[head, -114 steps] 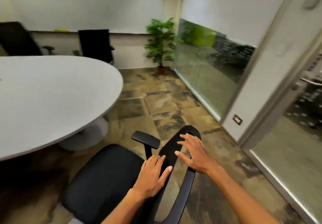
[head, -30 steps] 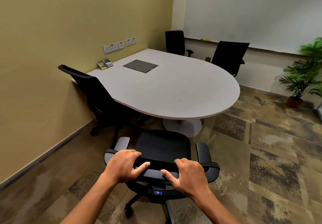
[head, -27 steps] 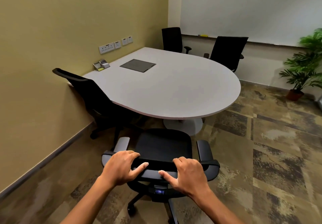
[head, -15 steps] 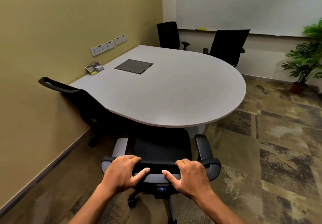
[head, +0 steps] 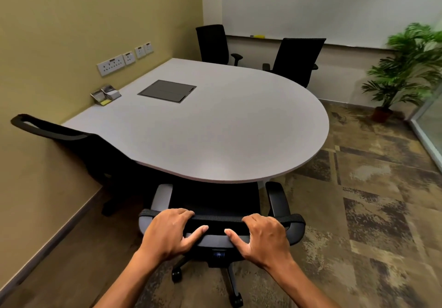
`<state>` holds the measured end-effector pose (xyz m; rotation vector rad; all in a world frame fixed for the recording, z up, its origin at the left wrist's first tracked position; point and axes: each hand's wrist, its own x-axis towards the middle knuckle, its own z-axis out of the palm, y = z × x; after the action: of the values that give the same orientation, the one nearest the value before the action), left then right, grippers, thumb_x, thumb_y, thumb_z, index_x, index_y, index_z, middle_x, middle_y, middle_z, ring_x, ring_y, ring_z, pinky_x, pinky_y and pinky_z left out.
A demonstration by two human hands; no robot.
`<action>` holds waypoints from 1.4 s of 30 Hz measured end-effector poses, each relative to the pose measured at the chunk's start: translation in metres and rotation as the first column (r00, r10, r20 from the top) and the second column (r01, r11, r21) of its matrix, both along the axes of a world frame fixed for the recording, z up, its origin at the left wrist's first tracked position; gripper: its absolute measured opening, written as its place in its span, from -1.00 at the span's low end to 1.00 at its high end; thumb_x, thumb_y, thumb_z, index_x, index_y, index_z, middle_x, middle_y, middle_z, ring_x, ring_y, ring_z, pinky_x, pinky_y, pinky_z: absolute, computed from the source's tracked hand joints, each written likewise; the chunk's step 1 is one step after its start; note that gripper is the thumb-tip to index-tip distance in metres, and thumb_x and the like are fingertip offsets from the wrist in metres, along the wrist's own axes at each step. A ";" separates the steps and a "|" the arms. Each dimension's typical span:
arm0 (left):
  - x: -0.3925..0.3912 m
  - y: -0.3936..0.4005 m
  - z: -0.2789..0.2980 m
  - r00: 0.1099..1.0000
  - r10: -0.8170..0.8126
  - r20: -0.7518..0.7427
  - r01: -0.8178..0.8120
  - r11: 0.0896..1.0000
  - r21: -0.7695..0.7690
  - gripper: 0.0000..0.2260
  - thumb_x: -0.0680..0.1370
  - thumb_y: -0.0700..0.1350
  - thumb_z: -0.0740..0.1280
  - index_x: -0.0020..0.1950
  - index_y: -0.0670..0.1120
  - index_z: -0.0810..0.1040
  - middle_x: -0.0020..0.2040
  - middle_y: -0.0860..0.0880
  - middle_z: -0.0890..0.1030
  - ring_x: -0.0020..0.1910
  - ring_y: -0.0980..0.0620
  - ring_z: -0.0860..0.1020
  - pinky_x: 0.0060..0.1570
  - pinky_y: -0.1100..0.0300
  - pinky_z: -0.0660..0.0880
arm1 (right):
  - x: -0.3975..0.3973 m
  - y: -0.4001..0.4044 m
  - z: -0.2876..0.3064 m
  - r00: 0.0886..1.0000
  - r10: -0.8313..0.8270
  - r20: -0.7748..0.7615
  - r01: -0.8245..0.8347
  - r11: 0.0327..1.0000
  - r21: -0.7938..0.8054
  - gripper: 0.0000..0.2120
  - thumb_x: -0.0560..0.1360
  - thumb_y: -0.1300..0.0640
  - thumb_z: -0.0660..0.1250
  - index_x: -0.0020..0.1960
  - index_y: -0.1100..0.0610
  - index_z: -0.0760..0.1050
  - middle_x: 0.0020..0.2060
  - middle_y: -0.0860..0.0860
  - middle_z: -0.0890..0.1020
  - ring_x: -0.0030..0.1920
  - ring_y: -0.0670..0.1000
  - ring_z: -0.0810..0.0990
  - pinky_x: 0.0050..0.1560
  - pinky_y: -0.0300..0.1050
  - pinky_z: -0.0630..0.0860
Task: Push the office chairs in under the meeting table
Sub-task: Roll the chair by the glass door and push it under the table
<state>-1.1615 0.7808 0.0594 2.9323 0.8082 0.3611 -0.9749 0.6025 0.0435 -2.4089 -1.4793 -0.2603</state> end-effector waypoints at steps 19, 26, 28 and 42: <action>0.059 0.095 0.007 0.999 -0.040 -0.031 0.039 0.999 -0.024 -0.30 0.51 0.45 0.00 0.09 -0.05 0.67 -0.02 0.00 0.71 -0.03 -0.01 0.66 -0.04 0.05 0.60 | 0.049 0.092 0.003 0.997 -0.079 -0.008 0.079 0.996 -0.039 -0.16 0.46 -0.57 -0.22 -0.12 0.02 0.59 -0.24 -0.05 0.63 -0.28 -0.01 0.57 -0.26 -0.09 0.52; 0.065 0.144 0.006 0.998 -0.061 0.000 0.061 0.998 -0.020 -0.33 0.50 0.42 0.05 0.11 -0.06 0.69 -0.01 0.01 0.72 0.01 -0.02 0.67 -0.03 0.11 0.59 | 0.052 0.130 -0.002 0.997 -0.073 0.032 0.072 0.997 0.005 -0.28 0.49 -0.54 -0.03 -0.33 0.05 0.50 -0.44 -0.06 0.51 -0.47 -0.03 0.46 -0.46 -0.14 0.39; 0.067 0.157 0.009 0.999 -0.046 -0.007 0.046 0.999 -0.003 -0.35 0.50 0.41 0.03 0.05 -0.03 0.70 -0.07 0.02 0.72 -0.04 -0.03 0.66 -0.07 0.10 0.57 | 0.050 0.142 0.002 0.997 -0.071 0.033 0.070 0.997 0.024 -0.30 0.49 -0.52 0.01 -0.38 0.05 0.45 -0.48 -0.06 0.48 -0.50 -0.04 0.43 -0.48 -0.17 0.30; 0.111 0.215 0.001 0.998 -0.002 -0.061 0.003 1.000 0.005 -0.24 0.49 0.44 -0.10 -0.08 -0.10 0.67 -0.11 -0.05 0.70 -0.08 -0.07 0.62 -0.07 -0.01 0.54 | 0.096 0.194 -0.004 0.996 -0.074 0.058 0.071 0.996 0.053 -0.32 0.50 -0.52 -0.13 -0.40 0.02 0.33 -0.51 -0.05 0.46 -0.52 -0.04 0.28 -0.47 -0.25 -0.06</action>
<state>-1.0510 0.9962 0.0604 2.9623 0.8121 0.2758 -0.8790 0.7968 0.0399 -2.4370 -1.3948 -0.3849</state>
